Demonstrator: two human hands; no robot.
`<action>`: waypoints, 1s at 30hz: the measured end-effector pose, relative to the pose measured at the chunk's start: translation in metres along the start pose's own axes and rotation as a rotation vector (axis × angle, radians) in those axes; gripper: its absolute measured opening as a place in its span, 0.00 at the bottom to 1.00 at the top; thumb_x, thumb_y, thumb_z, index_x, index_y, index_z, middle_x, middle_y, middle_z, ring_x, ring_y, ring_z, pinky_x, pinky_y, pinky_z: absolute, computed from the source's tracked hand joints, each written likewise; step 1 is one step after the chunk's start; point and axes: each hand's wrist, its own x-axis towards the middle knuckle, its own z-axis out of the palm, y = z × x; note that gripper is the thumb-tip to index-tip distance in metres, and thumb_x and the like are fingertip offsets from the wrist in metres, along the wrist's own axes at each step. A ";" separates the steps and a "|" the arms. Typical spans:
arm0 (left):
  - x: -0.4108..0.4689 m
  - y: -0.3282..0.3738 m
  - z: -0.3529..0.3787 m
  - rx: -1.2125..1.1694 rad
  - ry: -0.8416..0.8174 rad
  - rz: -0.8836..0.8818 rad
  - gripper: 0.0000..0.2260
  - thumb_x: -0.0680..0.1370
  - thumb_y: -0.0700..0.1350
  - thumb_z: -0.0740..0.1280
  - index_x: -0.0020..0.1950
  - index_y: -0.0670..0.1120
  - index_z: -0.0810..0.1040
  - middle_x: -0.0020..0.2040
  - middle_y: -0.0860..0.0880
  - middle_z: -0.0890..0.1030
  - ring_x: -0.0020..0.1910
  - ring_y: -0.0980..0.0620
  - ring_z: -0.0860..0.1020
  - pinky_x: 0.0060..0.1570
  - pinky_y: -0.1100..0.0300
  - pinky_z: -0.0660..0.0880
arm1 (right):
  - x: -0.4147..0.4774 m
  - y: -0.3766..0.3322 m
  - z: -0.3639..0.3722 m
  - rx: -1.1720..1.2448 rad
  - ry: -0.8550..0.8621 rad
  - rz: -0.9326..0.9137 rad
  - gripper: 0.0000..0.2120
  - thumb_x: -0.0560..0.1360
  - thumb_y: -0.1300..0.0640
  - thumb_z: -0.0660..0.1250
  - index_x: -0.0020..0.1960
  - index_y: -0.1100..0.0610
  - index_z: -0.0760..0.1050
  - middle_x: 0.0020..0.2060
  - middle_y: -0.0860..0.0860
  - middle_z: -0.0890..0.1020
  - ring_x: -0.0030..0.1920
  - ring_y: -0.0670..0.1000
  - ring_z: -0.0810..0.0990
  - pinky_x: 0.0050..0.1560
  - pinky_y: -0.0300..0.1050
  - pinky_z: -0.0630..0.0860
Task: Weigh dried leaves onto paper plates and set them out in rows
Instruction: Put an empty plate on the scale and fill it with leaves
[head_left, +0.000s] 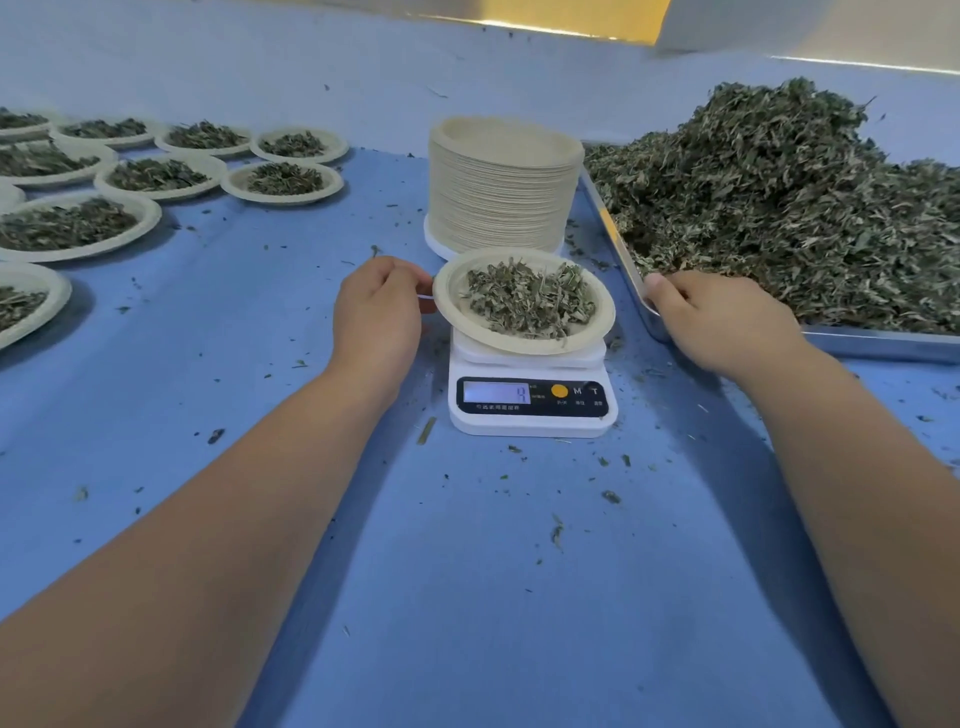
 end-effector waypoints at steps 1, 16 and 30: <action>0.001 0.000 -0.001 0.001 -0.002 0.003 0.11 0.78 0.40 0.59 0.40 0.47 0.79 0.40 0.52 0.85 0.37 0.58 0.84 0.44 0.54 0.77 | 0.000 -0.001 0.002 -0.009 0.001 -0.021 0.28 0.82 0.34 0.46 0.46 0.51 0.75 0.39 0.52 0.78 0.42 0.57 0.75 0.39 0.49 0.68; 0.002 -0.003 -0.001 -0.010 -0.015 0.011 0.13 0.76 0.40 0.58 0.38 0.48 0.80 0.39 0.51 0.85 0.37 0.55 0.84 0.35 0.58 0.76 | 0.003 -0.002 0.005 0.231 0.306 -0.110 0.15 0.84 0.46 0.57 0.47 0.54 0.75 0.31 0.48 0.74 0.35 0.56 0.73 0.36 0.49 0.67; 0.003 -0.003 -0.001 -0.013 0.010 0.002 0.12 0.77 0.40 0.59 0.40 0.47 0.80 0.40 0.51 0.86 0.37 0.57 0.84 0.39 0.57 0.77 | 0.037 -0.008 -0.012 0.187 0.239 -0.068 0.17 0.83 0.45 0.62 0.45 0.57 0.77 0.31 0.52 0.77 0.37 0.55 0.75 0.44 0.46 0.67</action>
